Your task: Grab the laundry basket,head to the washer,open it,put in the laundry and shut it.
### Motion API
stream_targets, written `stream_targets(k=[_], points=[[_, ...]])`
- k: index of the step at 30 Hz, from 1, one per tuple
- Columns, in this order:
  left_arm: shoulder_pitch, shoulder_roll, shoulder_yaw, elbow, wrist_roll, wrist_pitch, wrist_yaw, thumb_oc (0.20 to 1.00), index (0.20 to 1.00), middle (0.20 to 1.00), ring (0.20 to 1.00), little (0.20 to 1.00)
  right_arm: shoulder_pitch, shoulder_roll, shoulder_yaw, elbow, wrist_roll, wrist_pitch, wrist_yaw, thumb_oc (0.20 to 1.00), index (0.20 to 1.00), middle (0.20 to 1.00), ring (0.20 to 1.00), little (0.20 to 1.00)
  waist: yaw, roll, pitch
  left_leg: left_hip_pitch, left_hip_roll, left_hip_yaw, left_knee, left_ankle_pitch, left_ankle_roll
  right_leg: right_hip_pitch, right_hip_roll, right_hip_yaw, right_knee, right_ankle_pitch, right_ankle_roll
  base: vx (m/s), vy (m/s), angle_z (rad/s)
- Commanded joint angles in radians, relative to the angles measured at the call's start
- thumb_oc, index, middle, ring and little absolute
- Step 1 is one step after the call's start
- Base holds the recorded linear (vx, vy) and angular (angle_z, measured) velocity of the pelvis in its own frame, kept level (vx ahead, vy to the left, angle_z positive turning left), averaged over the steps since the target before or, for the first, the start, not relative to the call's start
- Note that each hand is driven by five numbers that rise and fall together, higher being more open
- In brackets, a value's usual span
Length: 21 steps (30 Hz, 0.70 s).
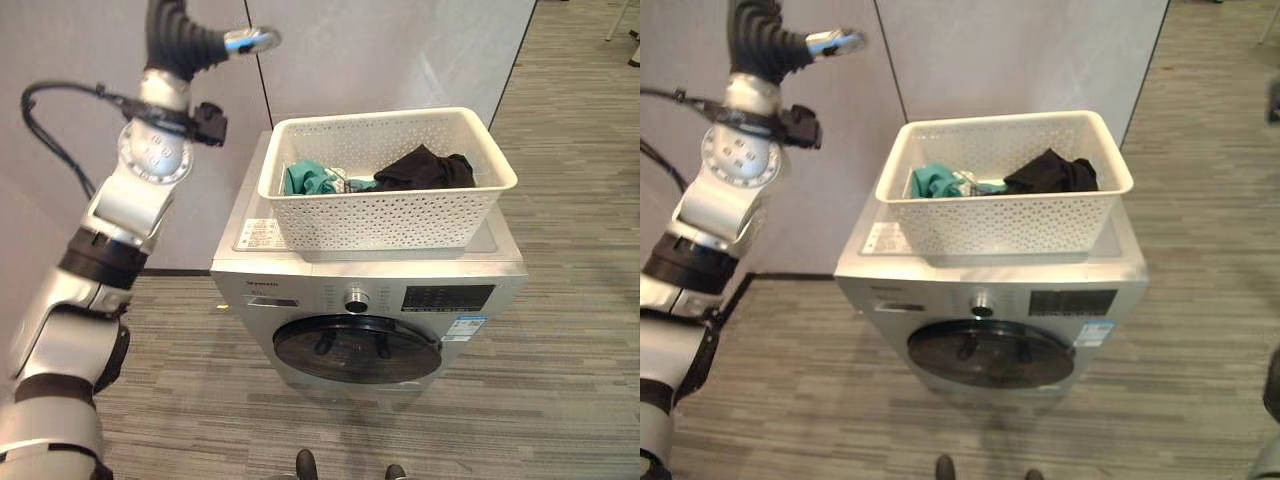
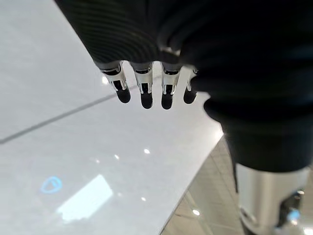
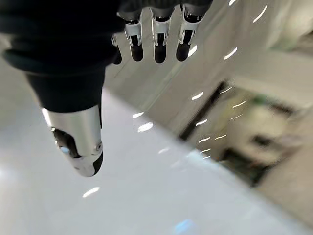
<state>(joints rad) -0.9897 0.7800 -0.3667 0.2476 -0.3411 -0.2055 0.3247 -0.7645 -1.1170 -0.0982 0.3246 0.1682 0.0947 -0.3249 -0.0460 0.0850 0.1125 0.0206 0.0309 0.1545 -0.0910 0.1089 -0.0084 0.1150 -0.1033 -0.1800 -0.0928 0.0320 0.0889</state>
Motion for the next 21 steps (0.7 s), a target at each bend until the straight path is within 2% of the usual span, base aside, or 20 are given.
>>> stream_targets(k=[1, 2, 5, 7, 8, 9, 10, 11, 12, 13, 15, 16, 18, 21], points=[[-0.006, 0.031, 0.08, -0.058, 0.049, -0.018, -0.049, 1.0, 1.0, 1.0, 1.0, 1.0, 0.175, -0.056, -0.16, -0.103, -0.054, -0.037, 0.016, 1.0, 1.0, 1.0, 1.0, 1.0, 0.025, -0.023, -0.026, -0.014, 0.043, -0.048, 0.077, -0.104, -0.031, 0.06, -0.044, -0.052, 0.069, -0.131, 0.04, -0.07, -0.106, 0.03], [0.125, 0.081, 0.162, -0.161, 0.065, -0.028, -0.079, 1.0, 1.0, 1.0, 1.0, 1.0, 0.365, -0.026, -0.314, -0.146, -0.067, -0.044, 0.023, 1.0, 1.0, 1.0, 1.0, 1.0, 0.029, -0.03, -0.026, -0.017, 0.045, -0.049, 0.076, -0.095, -0.028, 0.06, -0.039, -0.058, 0.064, -0.124, 0.036, -0.05, -0.086, 0.08], [0.399, 0.118, 0.313, -0.316, 0.046, -0.035, -0.142, 1.0, 1.0, 1.0, 1.0, 1.0, 0.665, 0.07, -0.543, -0.226, -0.089, -0.052, 0.031, 1.0, 1.0, 1.0, 1.0, 1.0, 0.044, -0.041, -0.032, -0.017, 0.049, -0.056, 0.07, -0.087, -0.029, 0.063, -0.034, -0.064, 0.058, -0.12, 0.032, -0.03, -0.065, 0.05], [0.478, 0.116, 0.358, -0.344, 0.041, -0.034, -0.155, 1.0, 1.0, 1.0, 1.0, 1.0, 0.74, 0.109, -0.59, -0.248, -0.092, -0.055, 0.042, 1.0, 1.0, 1.0, 1.0, 1.0, 0.046, -0.042, -0.041, -0.009, 0.05, -0.062, 0.063, -0.099, -0.033, 0.069, -0.033, -0.062, 0.054, -0.129, 0.033, 0.01, -0.019, 0.01], [0.566, 0.113, 0.4, -0.378, 0.037, -0.038, -0.179, 1.0, 1.0, 1.0, 1.0, 1.0, 0.812, 0.15, -0.638, -0.262, -0.107, -0.062, 0.037, 1.0, 1.0, 1.0, 1.0, 1.0, 0.049, -0.044, -0.038, -0.014, 0.052, -0.058, 0.063, -0.087, -0.032, 0.066, -0.032, -0.067, 0.053, -0.12, 0.031, 0.04, -0.036, 0.01], [0.656, 0.102, 0.447, -0.399, 0.032, -0.03, -0.192, 1.0, 1.0, 1.0, 1.0, 1.0, 0.879, 0.188, -0.676, -0.281, -0.118, -0.061, 0.046, 1.0, 1.0, 1.0, 1.0, 1.0, 0.05, -0.045, -0.049, -0.006, 0.052, -0.063, 0.056, -0.097, -0.035, 0.072, -0.03, -0.066, 0.049, -0.129, 0.032, -0.02, -0.05, 0.02], [0.773, 0.067, 0.509, -0.402, 0.031, -0.033, -0.205, 1.0, 1.0, 1.0, 1.0, 1.0, 0.96, 0.268, -0.713, -0.288, -0.142, -0.063, 0.048, 1.0, 1.0, 1.0, 1.0, 1.0, 0.052, -0.048, -0.041, -0.009, 0.054, -0.061, 0.055, -0.09, -0.033, 0.069, -0.027, -0.07, 0.048, -0.122, 0.028, 0.05, -0.038, 0.03], [0.786, 0.065, 0.515, -0.41, 0.03, -0.032, -0.207, 1.0, 1.0, 1.0, 1.0, 1.0, 0.968, 0.272, -0.714, -0.295, -0.143, -0.063, 0.05, 1.0, 1.0, 1.0, 1.0, 1.0, 0.051, -0.048, -0.048, -0.005, 0.054, -0.063, 0.052, -0.096, -0.034, 0.072, -0.027, -0.068, 0.047, -0.127, 0.029, 0.0, -0.034, 0.02], [0.839, 0.032, 0.531, -0.403, 0.022, -0.028, -0.211, 1.0, 1.0, 1.0, 1.0, 1.0, 0.995, 0.322, -0.72, -0.297, -0.139, -0.066, 0.052, 1.0, 1.0, 1.0, 1.0, 1.0, 0.051, -0.049, -0.044, -0.004, 0.055, -0.062, 0.05, -0.097, -0.035, 0.072, -0.026, -0.069, 0.045, -0.127, 0.028, 0.04, -0.036, 0.0], [0.95, -0.024, 0.562, -0.389, 0.028, -0.021, -0.222, 1.0, 1.0, 1.0, 1.0, 1.0, 1.048, 0.42, -0.706, -0.311, -0.131, -0.076, 0.066, 1.0, 1.0, 1.0, 1.0, 1.0, 0.054, -0.052, -0.043, -0.001, 0.057, -0.065, 0.047, -0.098, -0.034, 0.075, -0.022, -0.072, 0.046, -0.13, 0.025, 0.01, -0.042, 0.07], [1.146, -0.101, 0.62, -0.377, 0.059, -0.018, -0.234, 1.0, 1.0, 1.0, 1.0, 1.0, 1.132, 0.553, -0.688, -0.334, -0.108, -0.099, 0.091, 1.0, 1.0, 1.0, 1.0, 1.0, 0.053, -0.06, -0.039, 0.002, 0.057, -0.069, 0.041, -0.102, -0.035, 0.075, -0.019, -0.075, 0.045, -0.135, 0.023, 0.0, -0.039, 0.08], [1.154, -0.101, 0.624, -0.381, 0.059, -0.018, -0.235, 1.0, 1.0, 1.0, 1.0, 1.0, 1.135, 0.553, -0.685, -0.336, -0.107, -0.1, 0.092, 1.0, 1.0, 1.0, 1.0, 1.0, 0.05, -0.061, -0.042, -0.001, 0.057, -0.068, 0.041, -0.097, -0.033, 0.073, -0.019, -0.075, 0.044, -0.13, 0.022, 0.0, -0.031, 0.04], [1.3, -0.203, 0.644, -0.326, 0.01, -0.017, -0.257, 1.0, 1.0, 1.0, 1.0, 1.0, 1.176, 0.648, -0.619, -0.299, -0.031, -0.127, 0.139, 1.0, 1.0, 1.0, 1.0, 1.0, 0.059, -0.069, -0.032, -0.002, 0.057, -0.072, 0.037, -0.097, -0.033, 0.072, -0.017, -0.077, 0.042, -0.132, 0.018, -0.03, -0.032, 0.04], [1.349, -0.236, 0.634, -0.281, -0.02, -0.045, -0.27, 1.0, 1.0, 1.0, 1.0, 1.0, 1.199, 0.697, -0.569, -0.25, 0.023, -0.159, 0.175, 1.0, 1.0, 1.0, 1.0, 1.0, 0.064, -0.076, -0.028, -0.006, 0.059, -0.073, 0.036, -0.089, -0.033, 0.068, -0.017, -0.08, 0.041, -0.126, 0.017, -0.03, -0.025, 0.07]])
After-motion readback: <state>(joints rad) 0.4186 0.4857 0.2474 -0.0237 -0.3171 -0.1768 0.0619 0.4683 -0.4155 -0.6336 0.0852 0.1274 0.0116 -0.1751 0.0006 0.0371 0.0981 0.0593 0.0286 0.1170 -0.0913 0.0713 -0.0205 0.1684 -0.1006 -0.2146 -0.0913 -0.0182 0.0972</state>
